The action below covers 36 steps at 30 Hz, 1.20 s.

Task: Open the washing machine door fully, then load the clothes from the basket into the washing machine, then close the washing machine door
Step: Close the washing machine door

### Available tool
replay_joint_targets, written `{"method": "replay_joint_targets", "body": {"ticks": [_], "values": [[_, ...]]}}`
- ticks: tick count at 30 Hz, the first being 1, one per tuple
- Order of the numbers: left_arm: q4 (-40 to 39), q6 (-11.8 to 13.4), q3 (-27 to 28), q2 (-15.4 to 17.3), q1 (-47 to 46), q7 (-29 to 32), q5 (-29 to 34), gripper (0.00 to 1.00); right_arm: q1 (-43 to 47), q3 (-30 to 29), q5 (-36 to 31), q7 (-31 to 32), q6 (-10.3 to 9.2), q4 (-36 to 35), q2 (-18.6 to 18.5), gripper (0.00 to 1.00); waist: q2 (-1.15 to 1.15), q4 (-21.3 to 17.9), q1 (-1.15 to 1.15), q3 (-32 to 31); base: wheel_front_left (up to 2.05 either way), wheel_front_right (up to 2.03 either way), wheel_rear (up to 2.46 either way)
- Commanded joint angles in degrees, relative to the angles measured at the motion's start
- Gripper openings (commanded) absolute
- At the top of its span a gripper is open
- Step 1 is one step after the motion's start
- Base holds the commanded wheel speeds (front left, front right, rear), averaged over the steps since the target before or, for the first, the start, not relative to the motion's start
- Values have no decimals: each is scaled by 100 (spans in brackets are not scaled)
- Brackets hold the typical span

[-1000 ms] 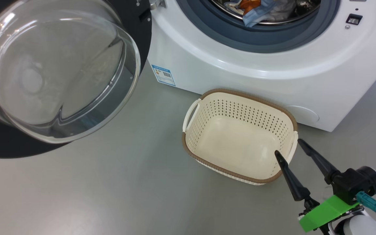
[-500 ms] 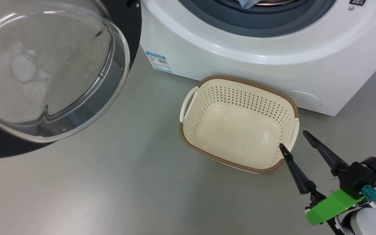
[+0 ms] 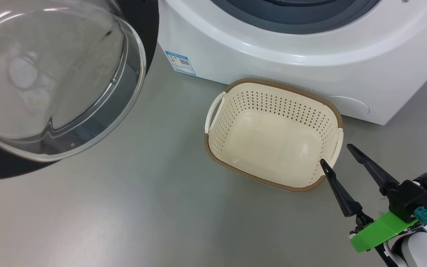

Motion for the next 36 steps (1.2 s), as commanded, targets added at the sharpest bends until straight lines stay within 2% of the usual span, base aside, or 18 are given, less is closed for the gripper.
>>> {"method": "replay_joint_targets", "body": {"ticks": [1, 15, 36], "values": [[-131, 7, 37, 318, -23, 156, -22, 0, -67, 118, -58, -28, 9, -144, -39, 100, 0, 6, 0, -2, 0, 0, 0], [-922, -131, -259, 161, 512, 1172, -164, 0, -36, 75, -32, -28, 9, -87, 30, 100, 0, 51, 0, -230, 0, 0, 0], [-2370, -167, -412, 60, 1256, 2137, -681, 0, 175, -79, -22, -28, 9, -90, 186, 100, 0, 20, 0, -648, 0, 0, 0]]}}
